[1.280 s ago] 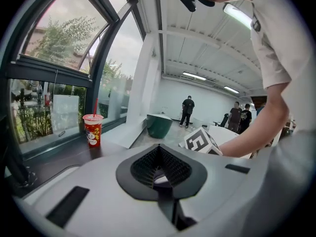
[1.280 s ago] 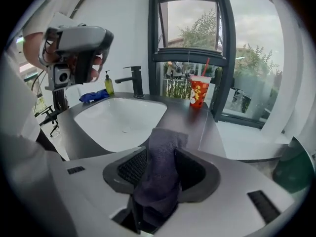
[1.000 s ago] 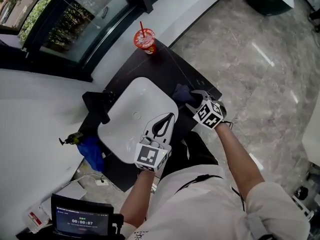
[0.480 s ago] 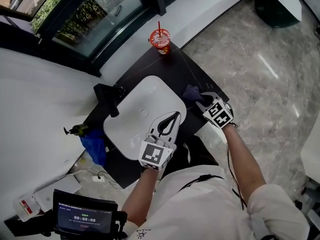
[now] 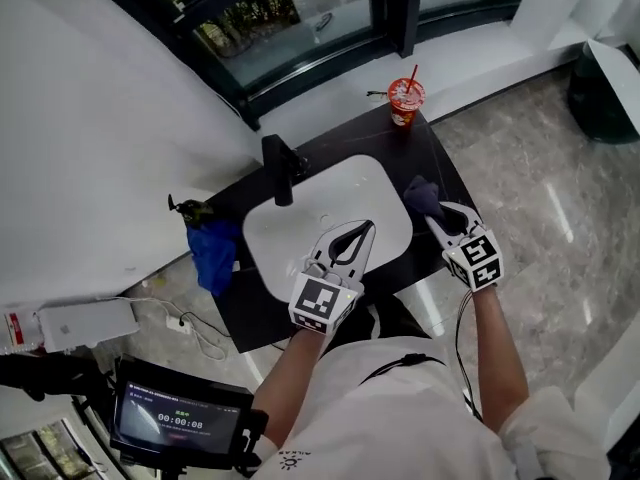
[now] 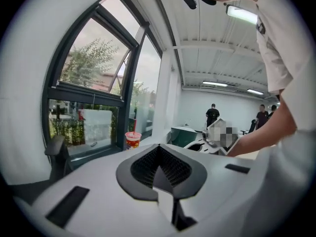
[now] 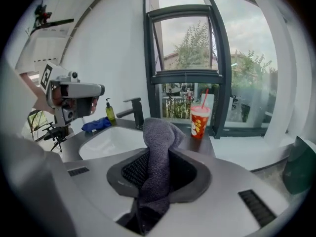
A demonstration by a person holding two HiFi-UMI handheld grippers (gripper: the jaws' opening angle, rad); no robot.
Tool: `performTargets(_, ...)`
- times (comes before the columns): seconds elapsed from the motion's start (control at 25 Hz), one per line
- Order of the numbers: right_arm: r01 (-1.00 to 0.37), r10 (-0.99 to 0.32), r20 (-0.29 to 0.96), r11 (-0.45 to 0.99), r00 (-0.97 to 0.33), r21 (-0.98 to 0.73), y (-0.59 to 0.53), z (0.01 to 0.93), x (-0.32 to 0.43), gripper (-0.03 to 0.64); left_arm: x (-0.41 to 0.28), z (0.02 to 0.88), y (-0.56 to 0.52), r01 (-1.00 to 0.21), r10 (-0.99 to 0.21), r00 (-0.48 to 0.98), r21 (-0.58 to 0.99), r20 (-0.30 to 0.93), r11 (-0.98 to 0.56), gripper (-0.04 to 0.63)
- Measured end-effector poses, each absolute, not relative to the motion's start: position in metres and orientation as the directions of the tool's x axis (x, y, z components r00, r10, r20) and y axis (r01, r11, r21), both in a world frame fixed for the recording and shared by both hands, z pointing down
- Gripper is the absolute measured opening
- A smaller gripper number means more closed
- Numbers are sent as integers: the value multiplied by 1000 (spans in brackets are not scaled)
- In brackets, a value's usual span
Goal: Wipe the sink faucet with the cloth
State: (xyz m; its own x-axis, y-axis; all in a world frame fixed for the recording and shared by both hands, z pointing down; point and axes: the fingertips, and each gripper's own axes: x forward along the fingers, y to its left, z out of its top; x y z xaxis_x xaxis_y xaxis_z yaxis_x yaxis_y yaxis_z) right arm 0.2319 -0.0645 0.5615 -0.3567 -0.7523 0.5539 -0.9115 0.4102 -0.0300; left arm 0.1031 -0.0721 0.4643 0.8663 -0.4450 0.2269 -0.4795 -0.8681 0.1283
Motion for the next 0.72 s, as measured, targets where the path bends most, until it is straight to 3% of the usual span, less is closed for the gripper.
performTargets(0.44,-716,-651,405,698,-642,-11,-140,488,103,101,-11,445,-106,-734,-711,677,103,190,-671,0)
performTargets(0.72,-597,-569,428,798,-703,81,-237,479,32,101,-76,450,-116,-841,-816,540,100,206,-532,0)
